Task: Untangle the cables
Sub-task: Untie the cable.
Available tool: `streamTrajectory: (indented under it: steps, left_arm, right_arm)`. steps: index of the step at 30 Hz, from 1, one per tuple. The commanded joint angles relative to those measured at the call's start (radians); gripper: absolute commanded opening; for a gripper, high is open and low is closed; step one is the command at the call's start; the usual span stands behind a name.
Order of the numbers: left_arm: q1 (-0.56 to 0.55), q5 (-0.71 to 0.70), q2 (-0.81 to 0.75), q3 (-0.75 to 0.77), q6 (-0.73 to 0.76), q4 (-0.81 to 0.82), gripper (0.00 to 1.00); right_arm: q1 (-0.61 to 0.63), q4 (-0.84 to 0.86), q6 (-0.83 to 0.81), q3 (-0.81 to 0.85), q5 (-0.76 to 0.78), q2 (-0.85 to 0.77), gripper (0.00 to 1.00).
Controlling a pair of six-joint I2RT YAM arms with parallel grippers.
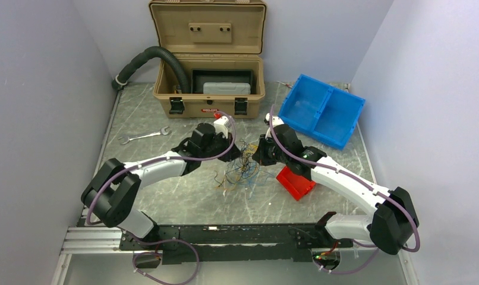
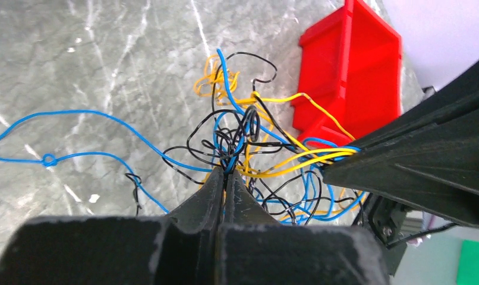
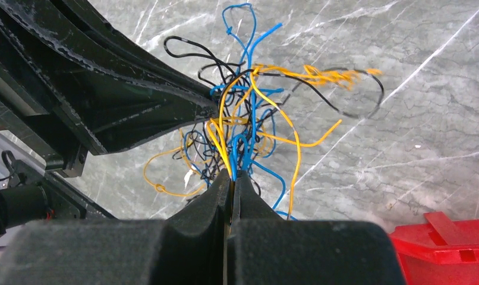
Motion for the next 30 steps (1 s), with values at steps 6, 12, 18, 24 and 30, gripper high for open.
streamTrajectory:
  steps: [6, 12, 18, 24, 30]
  left_arm:
    - [0.018, -0.343, -0.156, 0.010, 0.015, -0.241, 0.00]
    - [0.107, -0.451, -0.224, 0.007, -0.015, -0.418, 0.00]
    - [0.196, -0.532, -0.328, -0.029, -0.037, -0.518, 0.00]
    - [0.276, -0.534, -0.413, -0.059, -0.042, -0.551, 0.00]
    - [0.282, -0.485, -0.446, -0.064, -0.022, -0.530, 0.00]
  right_arm:
    - [-0.004, -0.060, 0.042, 0.036, 0.184, -0.017, 0.00]
    - [-0.020, -0.167, 0.105, 0.055, 0.343, 0.037, 0.00]
    - [-0.030, -0.208, 0.151, 0.054, 0.417, 0.071, 0.00]
    - [-0.039, -0.177, 0.141, 0.039, 0.386, 0.063, 0.00]
    - [-0.041, -0.126, 0.088, 0.042, 0.279, 0.072, 0.00]
